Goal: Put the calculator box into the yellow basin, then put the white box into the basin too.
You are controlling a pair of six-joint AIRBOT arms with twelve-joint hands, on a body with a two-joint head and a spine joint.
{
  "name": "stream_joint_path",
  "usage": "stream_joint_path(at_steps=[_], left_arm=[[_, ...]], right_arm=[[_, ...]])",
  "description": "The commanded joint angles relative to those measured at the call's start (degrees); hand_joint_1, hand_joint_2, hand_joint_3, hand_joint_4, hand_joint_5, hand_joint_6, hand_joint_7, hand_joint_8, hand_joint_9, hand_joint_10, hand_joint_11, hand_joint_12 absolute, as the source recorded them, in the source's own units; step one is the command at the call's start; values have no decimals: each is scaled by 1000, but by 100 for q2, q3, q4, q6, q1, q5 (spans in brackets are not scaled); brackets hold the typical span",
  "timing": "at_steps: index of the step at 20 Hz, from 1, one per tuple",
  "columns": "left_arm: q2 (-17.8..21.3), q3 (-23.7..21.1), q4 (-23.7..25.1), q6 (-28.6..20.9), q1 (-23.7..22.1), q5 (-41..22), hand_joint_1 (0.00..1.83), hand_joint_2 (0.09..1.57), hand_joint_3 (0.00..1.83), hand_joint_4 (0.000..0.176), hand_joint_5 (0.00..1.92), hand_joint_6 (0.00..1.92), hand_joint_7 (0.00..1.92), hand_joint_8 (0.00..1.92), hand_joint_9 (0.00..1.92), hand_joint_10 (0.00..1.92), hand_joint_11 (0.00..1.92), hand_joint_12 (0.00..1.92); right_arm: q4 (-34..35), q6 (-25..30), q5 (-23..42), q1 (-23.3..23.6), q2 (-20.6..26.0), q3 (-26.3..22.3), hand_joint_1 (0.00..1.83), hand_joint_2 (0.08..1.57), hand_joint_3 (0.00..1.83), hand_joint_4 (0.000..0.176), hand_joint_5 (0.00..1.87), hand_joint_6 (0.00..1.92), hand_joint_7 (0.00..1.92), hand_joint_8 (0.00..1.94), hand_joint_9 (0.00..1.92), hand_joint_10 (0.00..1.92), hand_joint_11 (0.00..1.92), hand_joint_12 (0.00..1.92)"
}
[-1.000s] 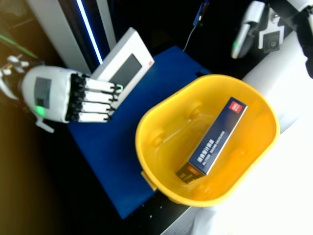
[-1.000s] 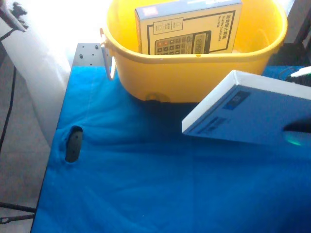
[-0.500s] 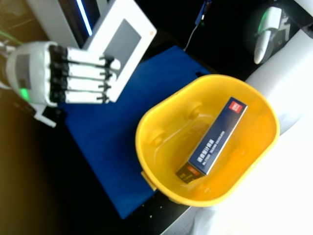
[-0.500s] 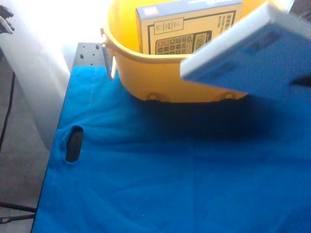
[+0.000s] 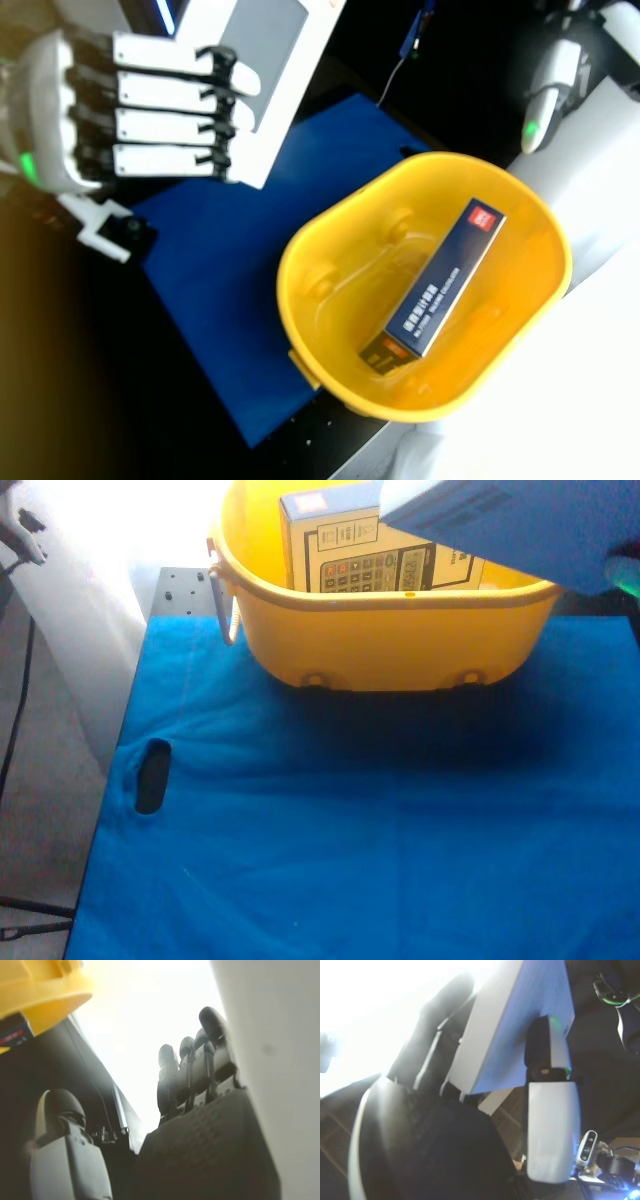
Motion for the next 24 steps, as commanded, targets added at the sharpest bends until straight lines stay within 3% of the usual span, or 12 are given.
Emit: stream_joint_path(at_steps=[1, 5, 10, 13, 14, 15, 16, 19, 21, 22, 23, 24], left_arm=[[-49, 58, -10, -23, -34, -649, 665, 944, 9, 0, 299, 0, 147, 1, 94, 4, 0, 700], [-138, 154, -58, -22, -10, -643, 660, 921, 0, 14, 316, 1, 152, 0, 99, 0, 0, 816], [-192, 190, -74, -22, 13, -640, 680, 936, 4, 0, 327, 5, 165, 9, 101, 9, 0, 800], [-197, 207, -93, -22, 45, -643, 661, 941, 2, 0, 291, 4, 152, 0, 80, 3, 0, 496], [-199, 207, -92, -22, 45, -651, 677, 943, 1, 0, 300, 5, 160, 2, 91, 7, 0, 551], [-201, 199, -91, -22, 43, -669, 671, 933, 0, 0, 303, 4, 165, 1, 92, 6, 0, 597], [-201, 184, -90, -22, 32, -691, 652, 932, 0, 0, 313, 5, 181, 3, 114, 12, 0, 644], [-194, 194, -88, -21, 23, -715, 681, 940, 2, 0, 331, 4, 185, 2, 112, 5, 0, 611], [-195, 185, -73, -21, 2, -719, 675, 953, 2, 0, 322, 6, 182, 4, 129, 10, 0, 754], [-195, 168, -71, -21, -1, -740, 631, 971, 6, 6, 322, 4, 201, 6, 146, 15, 0, 837], [-190, 154, -69, -21, -2, -747, 629, 958, 0, 14, 336, 6, 230, 7, 153, 14, 0, 807], [-187, 139, -40, -21, -5, -753, 661, 936, 0, 16, 343, 5, 238, 4, 145, 8, 0, 760]], right_arm=[[-25, 48, -535, 205, 7, 79, 1385, 1090, 1, 0, 951, 921, 1048, 907, 967, 1139, 829, 1215], [-28, 42, 205, 867, -126, 505, 1382, 1089, 0, 0, 1035, 897, 992, 871, 956, 1157, 824, 1218], [-114, -48, 755, 1464, -286, 825, 1385, 1090, 1, 0, 951, 921, 1048, 907, 967, 1139, 829, 1215], [-201, -125, 1308, 1986, -580, 1133, 1385, 1090, 1, 0, 951, 921, 1048, 907, 967, 1139, 829, 1215], [-201, -125, 1391, 2058, -651, 1212, 1125, 1232, 19, 0, 732, 1344, 620, 982, 406, 1315, 165, 1780], [-201, -130, 1470, 2114, -690, 1269, 1259, 1246, 24, 0, 155, 969, 676, 1388, 519, 1597, 386, 1893], [-201, -148, 1595, 2225, -749, 1335, 1313, 1276, 10, 0, 395, 1362, 670, 1463, 733, 1621, 556, 1798], [-201, -193, 1921, 2462, -1004, 1568, 1318, 1275, 2, 0, 578, 1596, 596, 1394, 766, 1502, 664, 1622], [-201, -192, 2026, 2479, -1137, 1681, 1352, 1199, 0, 0, 743, 1279, 794, 1205, 829, 1441, 653, 1564], [-201, -192, 2077, 2492, -1180, 1716, 1353, 1182, 0, 0, 797, 1312, 797, 1103, 856, 1350, 730, 1409], [-201, -192, 2139, 2521, -1234, 1766, 1240, 1218, 0, 0, 771, 1308, 772, 1284, 653, 999, 533, 1440], [-201, -192, 2233, 2547, -1304, 1839, 1217, 1223, 0, 0, 768, 1307, 768, 1320, 680, 839, 519, 1443]])
